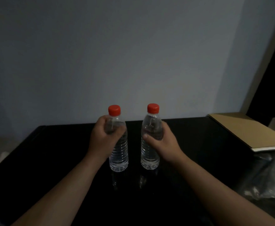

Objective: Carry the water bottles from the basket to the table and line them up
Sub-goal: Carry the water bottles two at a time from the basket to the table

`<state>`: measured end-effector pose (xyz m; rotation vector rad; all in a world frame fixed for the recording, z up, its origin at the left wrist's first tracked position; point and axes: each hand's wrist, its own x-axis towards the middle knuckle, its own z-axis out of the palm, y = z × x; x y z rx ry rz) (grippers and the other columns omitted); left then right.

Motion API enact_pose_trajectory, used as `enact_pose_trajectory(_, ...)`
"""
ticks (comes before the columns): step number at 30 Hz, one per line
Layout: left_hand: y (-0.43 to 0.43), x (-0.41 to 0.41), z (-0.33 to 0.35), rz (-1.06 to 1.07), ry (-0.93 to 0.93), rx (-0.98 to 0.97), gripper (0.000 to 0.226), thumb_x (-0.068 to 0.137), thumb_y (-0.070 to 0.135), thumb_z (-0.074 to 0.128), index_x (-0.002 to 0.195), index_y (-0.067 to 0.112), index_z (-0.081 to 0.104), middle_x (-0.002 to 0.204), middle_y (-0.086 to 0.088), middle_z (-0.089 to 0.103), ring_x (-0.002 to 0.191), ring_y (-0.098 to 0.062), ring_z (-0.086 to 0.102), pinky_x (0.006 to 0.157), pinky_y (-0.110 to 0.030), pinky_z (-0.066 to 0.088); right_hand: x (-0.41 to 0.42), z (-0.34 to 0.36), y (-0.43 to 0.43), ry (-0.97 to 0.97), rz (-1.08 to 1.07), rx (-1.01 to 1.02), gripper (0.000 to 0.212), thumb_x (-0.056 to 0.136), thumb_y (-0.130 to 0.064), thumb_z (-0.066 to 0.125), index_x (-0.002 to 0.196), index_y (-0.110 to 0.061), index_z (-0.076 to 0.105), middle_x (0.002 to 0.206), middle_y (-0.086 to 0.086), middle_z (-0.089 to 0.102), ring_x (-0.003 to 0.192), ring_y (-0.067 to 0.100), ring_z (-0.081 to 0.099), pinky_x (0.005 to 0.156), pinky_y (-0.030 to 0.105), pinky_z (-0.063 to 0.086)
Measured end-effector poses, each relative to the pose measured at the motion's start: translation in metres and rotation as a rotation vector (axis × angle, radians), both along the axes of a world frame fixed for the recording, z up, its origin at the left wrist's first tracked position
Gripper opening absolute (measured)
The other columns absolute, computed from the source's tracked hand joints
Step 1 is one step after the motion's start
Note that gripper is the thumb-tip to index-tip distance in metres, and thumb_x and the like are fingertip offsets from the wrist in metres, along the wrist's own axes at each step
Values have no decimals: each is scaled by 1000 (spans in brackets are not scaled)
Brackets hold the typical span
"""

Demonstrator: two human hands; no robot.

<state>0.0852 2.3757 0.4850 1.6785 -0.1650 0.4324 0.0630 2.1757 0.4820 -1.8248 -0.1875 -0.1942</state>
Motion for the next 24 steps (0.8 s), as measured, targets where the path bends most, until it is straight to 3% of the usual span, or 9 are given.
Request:
enact_pose_trajectory(2,4,-12,-25,3,87,79,50,70,24,82,111,31,54,100,5,67,90,-10,65,75,-29,50,-5,-21,-4,94,2,-76,60,77,-25,77,129,-29,46,115,-8,63,105,6,61,95,36,51)
enact_pose_trajectory(5,6,-23,-61,16,231,247,67,66,22,85,120,33,47,100,10,65,91,-8,65,76,-29,50,-10,-38,-8,163,0,-194,70,74,-26,80,133,-33,42,114,-11,61,103,3,60,90,28,51)
enact_pose_trajectory(9,7,-21,-73,59,270,301,58,65,29,86,104,42,46,91,14,65,82,-5,65,66,-24,49,-7,-44,-8,152,8,-232,68,76,-22,79,132,-34,42,109,-15,60,96,-1,59,76,17,47)
enact_pose_trajectory(12,10,-9,-75,92,258,297,55,65,28,85,104,39,48,90,13,66,80,-5,65,63,-24,48,4,-45,2,129,-7,-262,68,76,-21,79,131,-35,41,102,-19,56,88,-7,55,70,13,43)
enact_pose_trajectory(17,22,22,-80,158,237,249,60,66,21,85,112,35,49,95,11,66,84,-7,66,65,-23,48,31,-51,23,98,-64,-263,67,77,-25,78,131,-34,40,99,-18,57,91,0,58,77,20,46)
enact_pose_trajectory(24,56,43,-81,291,216,220,56,68,14,83,112,27,50,94,8,66,80,-5,63,61,-18,43,68,-52,62,74,-29,-304,65,78,-24,77,131,-31,40,113,-12,59,99,6,56,85,27,48)
